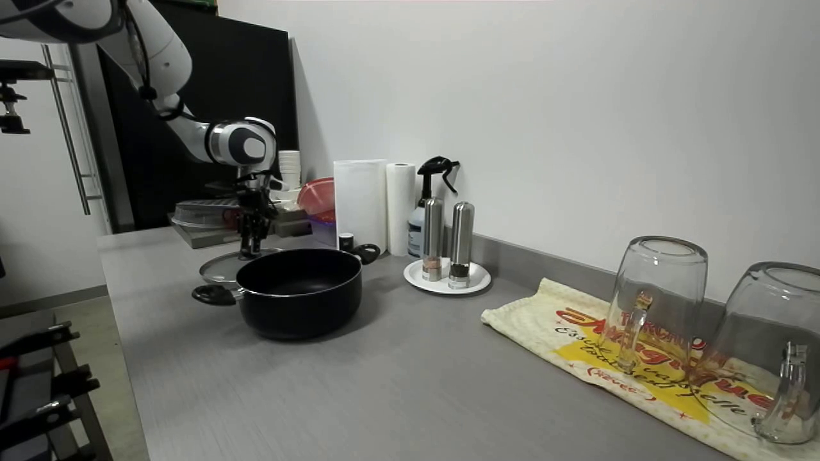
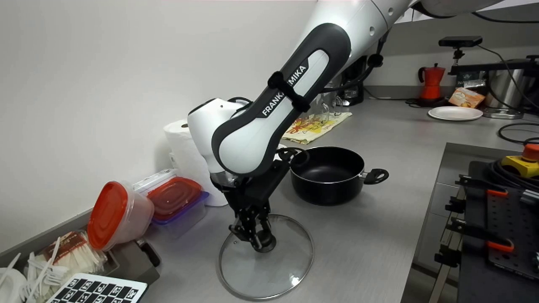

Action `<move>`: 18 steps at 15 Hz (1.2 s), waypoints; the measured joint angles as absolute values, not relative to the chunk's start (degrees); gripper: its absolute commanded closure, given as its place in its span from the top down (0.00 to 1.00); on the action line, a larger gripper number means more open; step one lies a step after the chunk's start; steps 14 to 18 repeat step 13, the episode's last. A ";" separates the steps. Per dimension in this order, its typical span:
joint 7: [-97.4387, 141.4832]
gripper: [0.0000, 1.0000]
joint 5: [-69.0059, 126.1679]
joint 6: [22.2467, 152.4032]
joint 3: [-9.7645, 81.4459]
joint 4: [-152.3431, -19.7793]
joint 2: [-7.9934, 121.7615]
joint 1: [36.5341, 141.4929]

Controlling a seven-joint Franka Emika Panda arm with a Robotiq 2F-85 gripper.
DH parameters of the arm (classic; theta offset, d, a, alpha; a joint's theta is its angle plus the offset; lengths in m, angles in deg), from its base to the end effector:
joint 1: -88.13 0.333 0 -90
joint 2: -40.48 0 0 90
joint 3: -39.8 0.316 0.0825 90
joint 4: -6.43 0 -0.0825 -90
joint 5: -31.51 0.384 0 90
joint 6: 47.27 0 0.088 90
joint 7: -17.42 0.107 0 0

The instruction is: Remove the lid from the pot

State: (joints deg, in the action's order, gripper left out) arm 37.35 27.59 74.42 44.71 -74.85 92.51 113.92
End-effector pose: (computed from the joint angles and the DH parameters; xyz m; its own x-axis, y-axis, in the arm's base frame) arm 0.6093 0.3467 0.1380 0.9621 0.1937 -0.1918 0.2068 -0.9771 0.0508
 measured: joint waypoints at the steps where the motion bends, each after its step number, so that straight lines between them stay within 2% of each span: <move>1: 37.35 0.50 27.58 74.37 44.70 -74.71 92.59 113.96; 3: 37.35 0.50 27.58 74.32 44.70 -74.57 92.66 113.96; 4: 37.35 0.75 27.58 74.32 44.70 -74.54 92.67 113.97; 5: 37.35 0.76 27.58 74.32 44.70 -74.53 92.68 113.98; 7: 37.34 0.88 27.59 74.33 44.71 -74.56 92.84 113.89; 8: 37.34 0.70 27.59 74.28 44.71 -74.58 92.93 113.82; 10: 37.32 0.85 27.59 73.68 44.71 -74.67 92.94 113.60; 11: 37.31 0.89 27.59 73.57 44.71 -74.68 92.94 113.51; 18: 37.29 0.89 27.59 73.53 44.71 -74.68 92.94 113.45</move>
